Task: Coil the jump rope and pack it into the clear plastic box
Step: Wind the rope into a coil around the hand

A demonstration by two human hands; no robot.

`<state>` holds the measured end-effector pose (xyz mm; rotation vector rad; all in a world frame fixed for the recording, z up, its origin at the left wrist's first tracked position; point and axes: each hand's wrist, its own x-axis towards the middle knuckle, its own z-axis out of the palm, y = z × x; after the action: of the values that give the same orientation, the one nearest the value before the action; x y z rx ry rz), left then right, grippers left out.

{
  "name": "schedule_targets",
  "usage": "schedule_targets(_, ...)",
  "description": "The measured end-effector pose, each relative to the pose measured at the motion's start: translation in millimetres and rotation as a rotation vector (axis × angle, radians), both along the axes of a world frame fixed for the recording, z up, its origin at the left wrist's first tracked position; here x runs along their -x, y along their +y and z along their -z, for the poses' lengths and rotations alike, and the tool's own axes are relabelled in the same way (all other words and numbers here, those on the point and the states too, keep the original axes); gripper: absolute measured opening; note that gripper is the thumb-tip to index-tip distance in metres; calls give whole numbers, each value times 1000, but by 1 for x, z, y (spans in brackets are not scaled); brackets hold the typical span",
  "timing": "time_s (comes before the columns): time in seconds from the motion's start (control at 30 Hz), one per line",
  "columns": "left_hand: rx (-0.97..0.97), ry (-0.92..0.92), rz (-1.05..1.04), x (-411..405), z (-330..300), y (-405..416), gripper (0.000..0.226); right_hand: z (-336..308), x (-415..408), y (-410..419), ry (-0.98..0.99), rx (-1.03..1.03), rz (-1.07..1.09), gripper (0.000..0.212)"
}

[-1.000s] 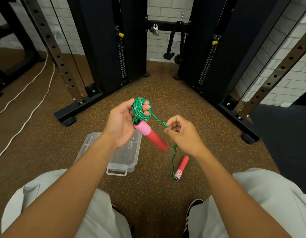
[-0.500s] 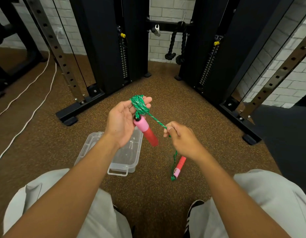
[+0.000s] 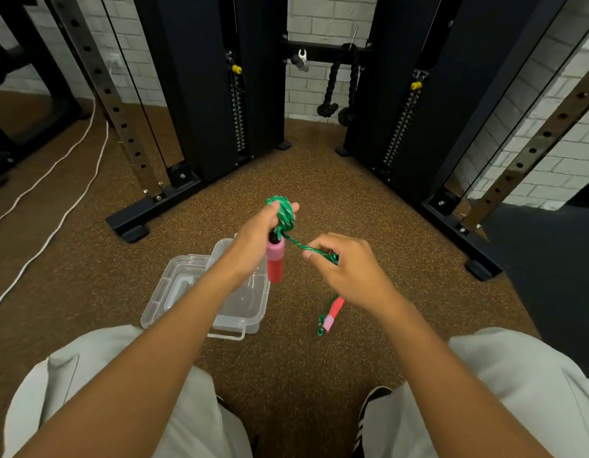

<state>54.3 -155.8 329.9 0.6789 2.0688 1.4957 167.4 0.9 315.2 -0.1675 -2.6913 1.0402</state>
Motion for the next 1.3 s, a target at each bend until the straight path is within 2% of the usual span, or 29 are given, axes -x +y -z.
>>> schedule_targets(0.07,188,171,67,-13,-4,3,54,-3,0,0,14,-61,-33,19)
schedule_targets(0.2,289,269,196,-29,-11,3,58,-9,-2,5,17,-106,-60,28)
schedule_targets(0.3,318,279,240,-22,-5,1,79,-14,-6,9,-18,-43,-70,28)
schedule_targets(0.5,233,-100,392,-13,-3,-2,85,-26,-10,17,-105,88,-10,13)
schedule_targets(0.6,149,-214,419,-6,-1,-4,77,-29,-12,22,-110,163,-9,9)
schedule_targets(0.7,11,-285,395,-3,-2,-4,59,-28,-13,25,-102,186,11,21)
schedule_targets(0.83,-80,-329,346,-1,-4,-5,34,-29,-16,31,-83,321,-3,31)
schedule_targets(0.97,-137,-412,301,-4,-13,-6,36,-30,-16,34,-117,352,-46,22)
schedule_targets(1.1,-184,-496,231,-5,-20,-5,30,-34,-18,33,-43,432,16,6)
schedule_targets(1.17,-221,-557,189,-5,-19,-5,27,-33,-19,33,-40,439,25,9)
schedule_targets(1.3,-296,-589,197,-4,-21,-7,26,-24,-16,34,-57,385,29,28)
